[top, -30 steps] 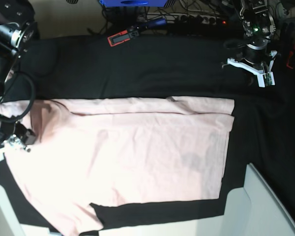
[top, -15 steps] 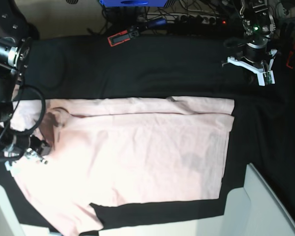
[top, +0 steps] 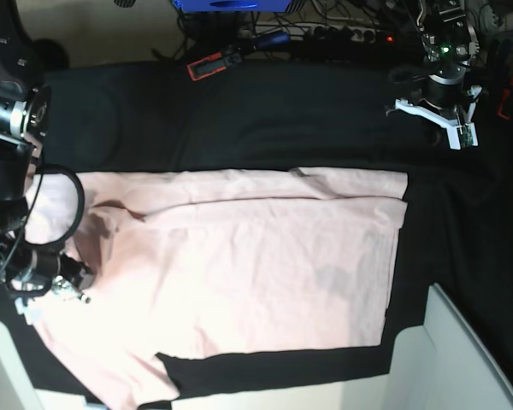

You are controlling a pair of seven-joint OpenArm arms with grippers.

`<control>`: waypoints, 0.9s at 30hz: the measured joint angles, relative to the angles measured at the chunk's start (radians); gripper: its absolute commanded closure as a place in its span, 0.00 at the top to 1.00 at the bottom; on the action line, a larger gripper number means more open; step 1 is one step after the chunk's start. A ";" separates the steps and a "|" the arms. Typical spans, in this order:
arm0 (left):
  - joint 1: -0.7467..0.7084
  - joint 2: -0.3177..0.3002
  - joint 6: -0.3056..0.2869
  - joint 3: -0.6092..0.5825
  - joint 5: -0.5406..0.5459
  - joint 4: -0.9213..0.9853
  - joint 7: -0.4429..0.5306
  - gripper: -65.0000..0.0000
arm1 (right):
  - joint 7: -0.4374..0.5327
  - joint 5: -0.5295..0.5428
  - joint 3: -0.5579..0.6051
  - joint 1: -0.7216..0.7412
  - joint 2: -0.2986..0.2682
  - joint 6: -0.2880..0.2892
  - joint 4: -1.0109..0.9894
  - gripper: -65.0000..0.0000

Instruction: Fold the T-shirt properly

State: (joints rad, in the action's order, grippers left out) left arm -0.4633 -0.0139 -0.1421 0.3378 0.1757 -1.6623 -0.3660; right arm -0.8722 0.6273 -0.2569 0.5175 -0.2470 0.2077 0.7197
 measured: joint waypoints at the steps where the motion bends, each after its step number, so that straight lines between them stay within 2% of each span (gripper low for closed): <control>1: 0.000 0.000 0.000 0.000 0.000 0.000 0.000 0.00 | 0.000 0.000 0.000 0.000 -0.004 0.000 0.000 0.34; 3: 0.000 0.000 0.000 0.000 0.000 0.000 0.000 0.00 | 0.005 0.003 -0.008 0.006 -0.007 0.001 0.004 0.60; 4: 0.000 0.001 -0.001 0.000 0.001 0.000 0.000 0.00 | 0.009 0.004 -0.009 0.009 -0.008 0.009 0.005 0.69; 5: 0.000 0.000 0.000 0.000 0.000 0.000 0.000 0.00 | 0.008 0.000 -0.009 0.011 -0.009 0.028 0.016 0.71; 8: 0.000 0.001 0.000 0.000 0.000 0.000 0.000 0.00 | 0.006 0.016 -0.038 0.001 -0.008 0.095 0.091 0.65; 10: 0.002 0.000 0.000 -0.004 -0.001 0.001 -0.002 0.00 | 0.003 0.020 -0.084 -0.028 -0.022 0.098 0.150 0.63; 11: 0.003 0.000 0.000 -0.005 0.000 0.002 -0.002 0.00 | -0.005 0.018 -0.108 -0.050 -0.035 0.095 0.175 0.62; 14: 0.006 0.001 0.000 -0.003 0.001 0.002 -0.003 0.00 | -0.110 0.005 -0.233 -0.153 -0.047 0.026 0.256 0.62; 16: 0.005 0.000 0.000 -0.004 0.000 0.002 -0.004 0.00 | -0.152 -0.008 -0.282 -0.236 -0.024 -0.009 0.321 0.62; 19: 0.005 0.000 0.000 -0.002 0.000 0.002 -0.003 0.00 | -0.175 -0.002 -0.297 -0.322 0.053 -0.009 0.404 0.62; 21: 0.006 0.000 0.000 -0.003 0.000 0.002 -0.003 0.00 | -0.171 0.006 -0.293 -0.345 0.085 -0.007 0.440 0.62; 27: 0.008 0.000 0.000 -0.003 0.000 0.002 -0.004 0.00 | -0.144 0.001 -0.293 -0.352 0.121 -0.008 0.414 0.62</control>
State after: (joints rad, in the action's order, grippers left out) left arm -0.4553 -0.0139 -0.1425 0.3347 0.1761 -1.6604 -0.3698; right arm -1.0161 0.6281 -0.5503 0.1654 -0.1257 0.1993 1.1339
